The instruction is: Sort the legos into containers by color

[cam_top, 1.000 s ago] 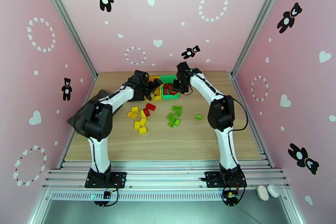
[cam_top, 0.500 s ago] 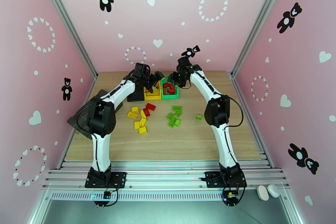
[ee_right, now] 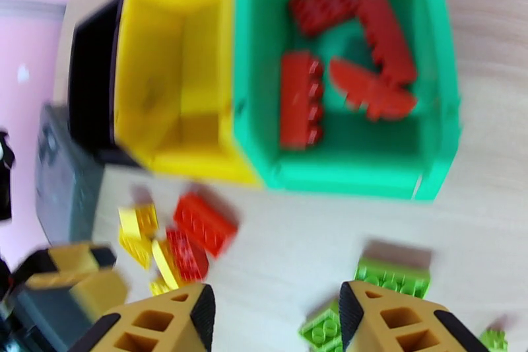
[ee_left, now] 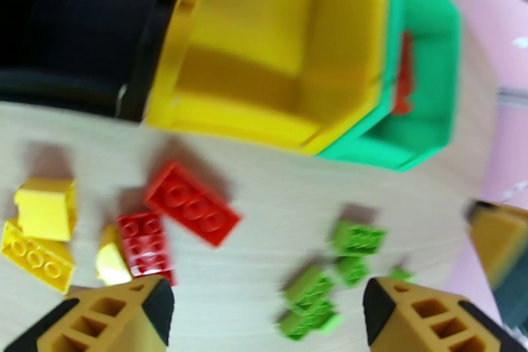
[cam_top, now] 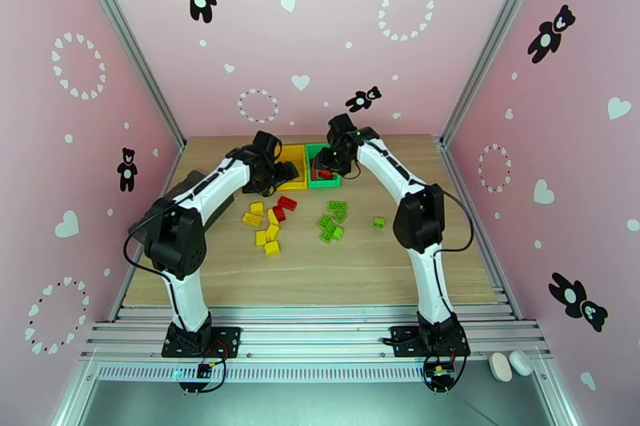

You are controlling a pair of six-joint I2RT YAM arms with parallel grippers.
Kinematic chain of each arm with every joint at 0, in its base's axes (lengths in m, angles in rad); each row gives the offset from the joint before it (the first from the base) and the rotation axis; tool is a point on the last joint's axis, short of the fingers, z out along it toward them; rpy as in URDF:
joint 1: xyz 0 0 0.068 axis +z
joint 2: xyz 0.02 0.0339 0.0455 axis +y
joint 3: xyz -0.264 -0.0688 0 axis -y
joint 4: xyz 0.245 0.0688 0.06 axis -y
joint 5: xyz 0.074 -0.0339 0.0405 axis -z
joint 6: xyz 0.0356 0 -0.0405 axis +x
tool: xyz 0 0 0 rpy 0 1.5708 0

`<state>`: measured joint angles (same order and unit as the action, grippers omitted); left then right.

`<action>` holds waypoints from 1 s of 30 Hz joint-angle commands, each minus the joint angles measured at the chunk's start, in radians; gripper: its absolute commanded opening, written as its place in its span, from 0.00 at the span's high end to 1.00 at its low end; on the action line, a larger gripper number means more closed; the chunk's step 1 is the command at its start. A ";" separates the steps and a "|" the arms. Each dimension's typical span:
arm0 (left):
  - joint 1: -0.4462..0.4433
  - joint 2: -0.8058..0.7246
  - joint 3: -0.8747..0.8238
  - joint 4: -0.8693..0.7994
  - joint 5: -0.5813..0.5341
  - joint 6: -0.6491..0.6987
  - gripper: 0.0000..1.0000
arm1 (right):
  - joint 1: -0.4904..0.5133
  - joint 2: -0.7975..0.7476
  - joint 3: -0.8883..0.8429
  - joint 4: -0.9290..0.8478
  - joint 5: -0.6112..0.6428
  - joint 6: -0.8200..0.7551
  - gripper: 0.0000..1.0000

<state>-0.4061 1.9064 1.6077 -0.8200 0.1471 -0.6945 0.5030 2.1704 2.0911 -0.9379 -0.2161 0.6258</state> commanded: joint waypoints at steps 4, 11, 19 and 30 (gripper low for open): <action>-0.042 0.052 0.019 -0.080 -0.153 0.161 0.19 | 0.049 -0.194 -0.246 0.008 0.091 -0.042 0.45; -0.046 0.134 0.049 -0.065 -0.179 0.268 0.17 | 0.057 -0.371 -0.507 0.056 0.110 -0.010 0.44; -0.055 0.213 0.110 -0.028 -0.147 0.391 0.10 | 0.057 -0.452 -0.597 0.040 0.127 -0.005 0.43; -0.065 0.287 0.136 -0.010 -0.155 0.502 0.09 | 0.055 -0.442 -0.549 -0.001 0.129 -0.006 0.43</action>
<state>-0.4618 2.1609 1.7241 -0.8433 -0.0086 -0.2386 0.5606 1.7489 1.5097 -0.9028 -0.0990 0.6193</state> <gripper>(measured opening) 0.908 0.573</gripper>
